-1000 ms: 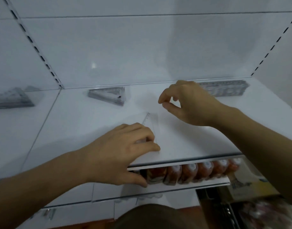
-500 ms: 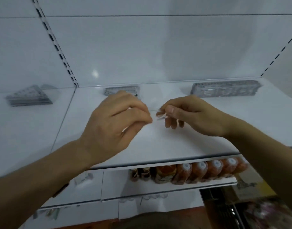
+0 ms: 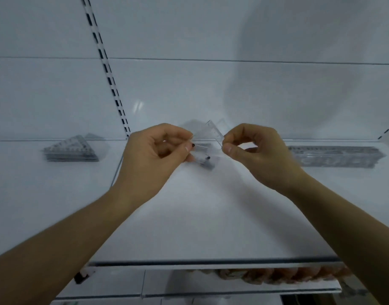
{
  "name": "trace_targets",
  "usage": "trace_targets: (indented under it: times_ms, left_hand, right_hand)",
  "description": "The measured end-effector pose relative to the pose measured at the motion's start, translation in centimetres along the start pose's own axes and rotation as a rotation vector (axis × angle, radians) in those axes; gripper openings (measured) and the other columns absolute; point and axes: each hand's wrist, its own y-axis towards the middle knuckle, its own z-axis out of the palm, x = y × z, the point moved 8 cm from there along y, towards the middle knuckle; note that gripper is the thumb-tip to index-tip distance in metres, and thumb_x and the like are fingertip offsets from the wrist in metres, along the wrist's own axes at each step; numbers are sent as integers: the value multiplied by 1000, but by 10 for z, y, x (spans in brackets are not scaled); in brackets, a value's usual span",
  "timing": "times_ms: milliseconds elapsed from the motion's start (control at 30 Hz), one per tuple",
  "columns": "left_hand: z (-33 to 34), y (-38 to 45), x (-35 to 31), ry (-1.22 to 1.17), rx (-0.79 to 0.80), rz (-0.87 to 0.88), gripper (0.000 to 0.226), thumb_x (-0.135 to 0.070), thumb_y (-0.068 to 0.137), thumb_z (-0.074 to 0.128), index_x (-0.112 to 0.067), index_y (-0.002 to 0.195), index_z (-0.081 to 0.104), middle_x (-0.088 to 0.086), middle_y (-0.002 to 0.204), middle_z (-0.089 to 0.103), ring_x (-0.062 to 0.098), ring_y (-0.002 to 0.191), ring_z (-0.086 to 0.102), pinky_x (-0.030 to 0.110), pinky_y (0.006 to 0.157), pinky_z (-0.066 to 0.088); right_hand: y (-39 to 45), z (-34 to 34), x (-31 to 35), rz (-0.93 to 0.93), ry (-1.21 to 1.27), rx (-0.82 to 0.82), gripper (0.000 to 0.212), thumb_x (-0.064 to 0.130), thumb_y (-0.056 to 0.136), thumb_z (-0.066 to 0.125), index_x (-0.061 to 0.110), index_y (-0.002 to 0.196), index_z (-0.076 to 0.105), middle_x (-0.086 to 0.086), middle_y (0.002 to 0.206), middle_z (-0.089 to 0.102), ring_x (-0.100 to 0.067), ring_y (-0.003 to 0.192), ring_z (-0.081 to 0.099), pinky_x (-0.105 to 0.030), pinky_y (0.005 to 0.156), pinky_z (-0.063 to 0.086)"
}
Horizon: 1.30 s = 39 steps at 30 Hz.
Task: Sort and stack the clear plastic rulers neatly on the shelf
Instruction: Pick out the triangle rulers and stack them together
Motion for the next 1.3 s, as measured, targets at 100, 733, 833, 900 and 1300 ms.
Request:
trace_targets:
  times_ms: [100,733,833,900,1300]
  left_hand:
    - [-8,10,-4,36,-21,59,16,2,87,73,-12,95,76,5,78,75,22,73,75,36,75,61]
    - [-17,46,52,-67,190,-71,17,-11,82,72,-3,98,72,12,90,77,27,78,72,35,76,60]
    - [-26,60,60,209,221,-13,13,-10,82,79,-18,93,79,3,87,77,27,84,71,44,83,58]
    - [-28,64,67,283,214,17,16,-9,81,81,-23,90,79,-2,89,77,23,84,70,47,83,56]
    - [-24,59,87,485,286,172,11,-21,87,75,-25,97,78,-12,103,74,9,99,70,45,93,54]
  right_hand:
    - [11,3,23,-181,-193,-72,17,29,88,76,35,101,68,12,96,62,-10,83,59,-21,70,47]
    - [56,8,18,-202,43,-181,25,6,83,81,25,82,64,4,90,68,-13,80,68,-32,67,58]
    - [51,18,11,-293,-164,-114,27,-3,82,77,23,79,69,7,92,63,-10,82,66,-19,73,55]
    - [50,26,3,-301,-174,-63,27,-13,80,72,14,77,70,3,92,63,-12,80,66,-16,76,54]
    - [52,36,-27,-362,-324,0,36,-10,73,74,24,83,79,11,96,70,0,91,65,-6,83,42]
